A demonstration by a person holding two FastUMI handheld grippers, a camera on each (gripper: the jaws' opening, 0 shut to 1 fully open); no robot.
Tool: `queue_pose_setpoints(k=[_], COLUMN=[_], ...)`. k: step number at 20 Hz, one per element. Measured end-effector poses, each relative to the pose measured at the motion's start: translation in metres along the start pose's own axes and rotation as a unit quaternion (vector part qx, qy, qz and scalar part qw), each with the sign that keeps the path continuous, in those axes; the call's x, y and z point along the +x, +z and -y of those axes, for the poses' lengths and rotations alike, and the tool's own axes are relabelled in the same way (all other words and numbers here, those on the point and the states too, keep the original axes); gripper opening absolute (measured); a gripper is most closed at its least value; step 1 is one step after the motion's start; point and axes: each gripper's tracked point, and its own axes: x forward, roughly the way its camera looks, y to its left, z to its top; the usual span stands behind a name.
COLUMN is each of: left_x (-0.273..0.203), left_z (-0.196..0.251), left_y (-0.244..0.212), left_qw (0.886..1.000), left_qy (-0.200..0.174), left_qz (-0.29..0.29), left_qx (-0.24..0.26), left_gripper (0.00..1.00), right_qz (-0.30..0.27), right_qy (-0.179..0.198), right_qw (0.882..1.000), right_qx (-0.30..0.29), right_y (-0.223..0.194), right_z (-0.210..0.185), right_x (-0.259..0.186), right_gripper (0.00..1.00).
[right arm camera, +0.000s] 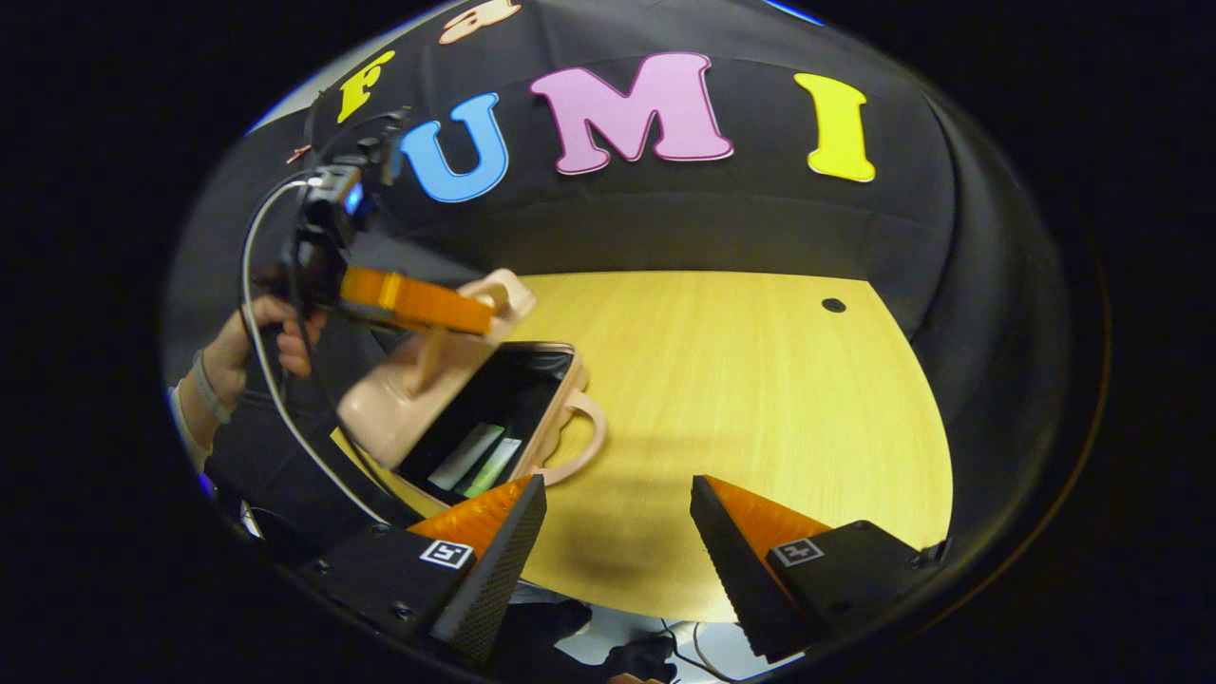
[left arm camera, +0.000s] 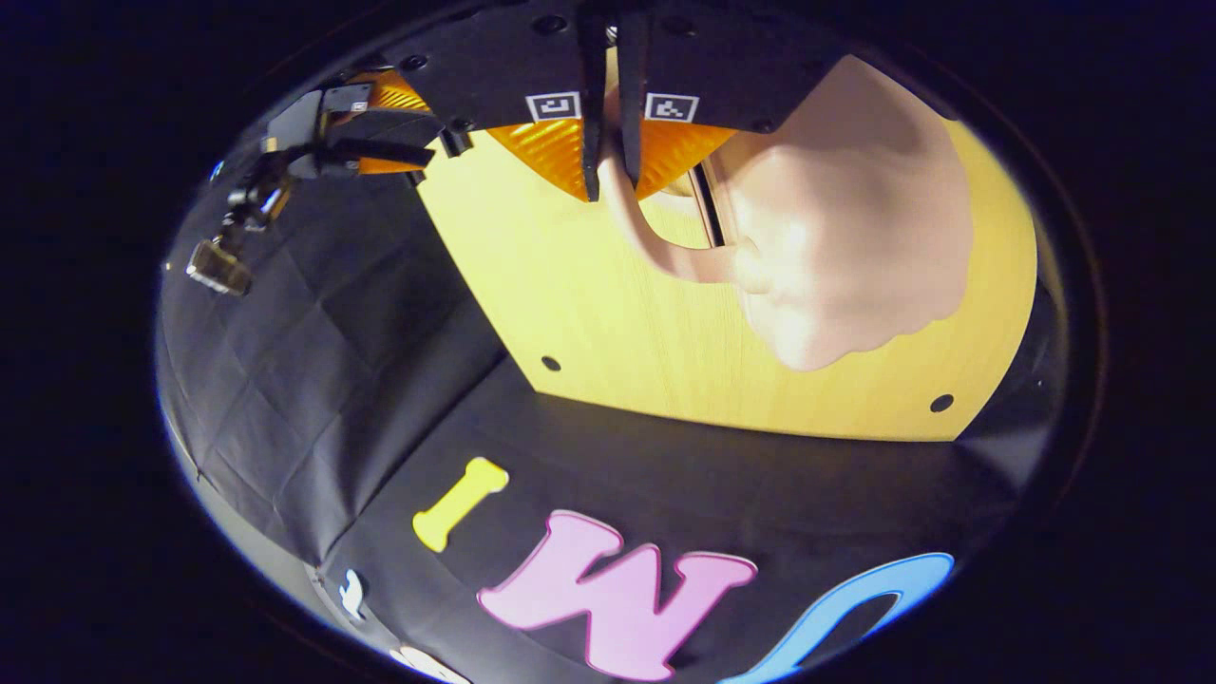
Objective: First open the suitcase, pack the skin care products into it, and then close the suitcase.
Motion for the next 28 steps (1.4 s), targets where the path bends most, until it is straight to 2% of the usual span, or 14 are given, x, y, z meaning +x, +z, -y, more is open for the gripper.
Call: queue_pose_setpoints(k=[2,4,7,9,11,12,14,18,20,23,26,27,28], left_x=[0.032,0.056,0.064,0.066,0.061,0.058,0.037,-0.025,-0.067,-0.133,-0.184,-0.196,-0.2], left_z=[0.0,-0.005,-0.011,-0.021,-0.019,-0.02,-0.014,0.03,0.055,0.088,0.106,0.107,0.108], left_y=[-0.032,-0.047,-0.059,-0.063,-0.053,-0.047,-0.026,0.025,0.054,0.084,0.115,0.124,0.128], left_qw=[0.997,0.993,0.988,0.982,0.981,0.978,0.973,0.964,0.952,0.924,0.888,0.88,0.88], left_qy=[0.031,0.051,0.091,0.138,0.159,0.176,0.204,0.222,0.225,0.241,0.259,0.258,0.252], left_qz=[-0.065,-0.105,-0.119,-0.116,-0.085,-0.068,-0.019,0.109,0.181,0.264,0.34,0.36,0.37], left_qx=[0.005,0.017,0.044,0.054,0.074,0.089,0.109,0.1,0.103,0.135,0.171,0.17,0.158], left_gripper=[0.1,0.1,0.13,0.2,0.38,0.53,0.95,0.96,0.96,0.96,0.97,0.97,0.96], right_qz=[0.005,0.005,0.01,0.014,0.027,0.036,0.054,0.107,0.143,0.202,0.257,0.275,0.283], right_qy=[-0.012,-0.023,-0.031,-0.031,-0.029,-0.026,-0.019,-0.004,-0.001,0.001,0.002,-0.007,-0.014], right_qw=[1.0,1.0,0.999,0.999,0.999,0.999,0.998,0.991,0.984,0.972,0.958,0.952,0.949], right_qx=[0.007,0.009,0.008,0.007,-0.005,-0.015,-0.037,-0.083,-0.107,-0.124,-0.127,-0.131,-0.136], right_y=[-0.002,-0.007,-0.013,-0.016,-0.011,-0.006,0.004,0.042,0.072,0.126,0.174,0.19,0.201], right_z=[0.015,0.028,0.045,0.052,0.059,0.061,0.066,0.071,0.072,0.064,0.049,0.049,0.05], right_x=[-0.011,-0.022,-0.028,-0.033,-0.038,-0.041,-0.046,-0.061,-0.07,-0.084,-0.097,-0.1,-0.103], right_gripper=[0.98,0.97,0.97,0.98,0.97,0.98,0.98,0.97,0.97,0.97,0.97,0.97,0.97])
